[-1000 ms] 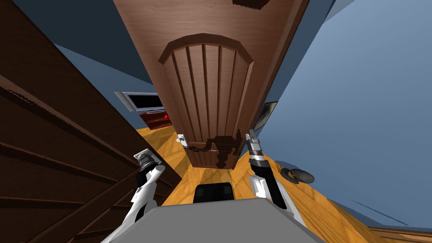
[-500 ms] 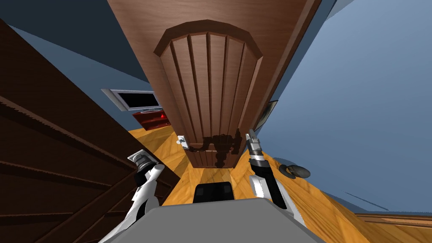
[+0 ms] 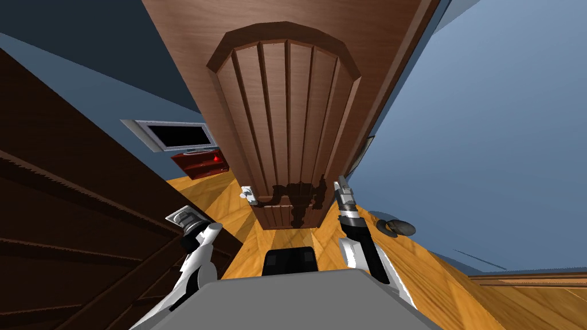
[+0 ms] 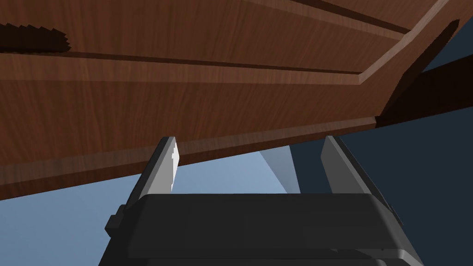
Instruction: Push the door open
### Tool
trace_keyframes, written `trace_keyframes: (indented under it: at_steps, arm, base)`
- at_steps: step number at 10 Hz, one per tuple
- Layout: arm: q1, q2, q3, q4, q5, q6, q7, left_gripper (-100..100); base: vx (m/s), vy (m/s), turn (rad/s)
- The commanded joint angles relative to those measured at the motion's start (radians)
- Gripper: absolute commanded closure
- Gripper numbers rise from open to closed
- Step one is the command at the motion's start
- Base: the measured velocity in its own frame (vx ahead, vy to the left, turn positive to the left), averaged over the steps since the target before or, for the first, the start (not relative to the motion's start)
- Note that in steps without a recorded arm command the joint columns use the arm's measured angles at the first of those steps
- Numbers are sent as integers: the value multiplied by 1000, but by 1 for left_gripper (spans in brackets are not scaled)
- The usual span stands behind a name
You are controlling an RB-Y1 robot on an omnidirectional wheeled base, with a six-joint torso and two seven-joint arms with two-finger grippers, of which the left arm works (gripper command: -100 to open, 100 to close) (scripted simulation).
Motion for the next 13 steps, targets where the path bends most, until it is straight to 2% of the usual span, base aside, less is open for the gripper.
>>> trace_keyframes:
  at_steps: [1,2,3,5,6,9,10,13]
  arm:
    - [11,3,17,-30,3,-3,-11,100]
    - [0,1,46,-25,12,-23,-34,100]
    - [0,1,46,-25,12,-23,-34,100]
    - [-13,-2,76,-20,22,-45,-58,100]
    - [-13,-2,76,-20,22,-45,-58,100]
    - [-32,-6,122,-12,36,-78,-94,100]
    - [-32,-6,122,-12,36,-78,-94,100]
    - [-52,-10,169,-4,51,-111,-131,100]
  base:
    - [7,40,6]
    - [25,63,-100]
    - [20,78,-67]
    - [6,84,-71]
    - [13,68,-35]
    - [20,77,-79]
    - [7,84,-36]
    - [6,80,-80]
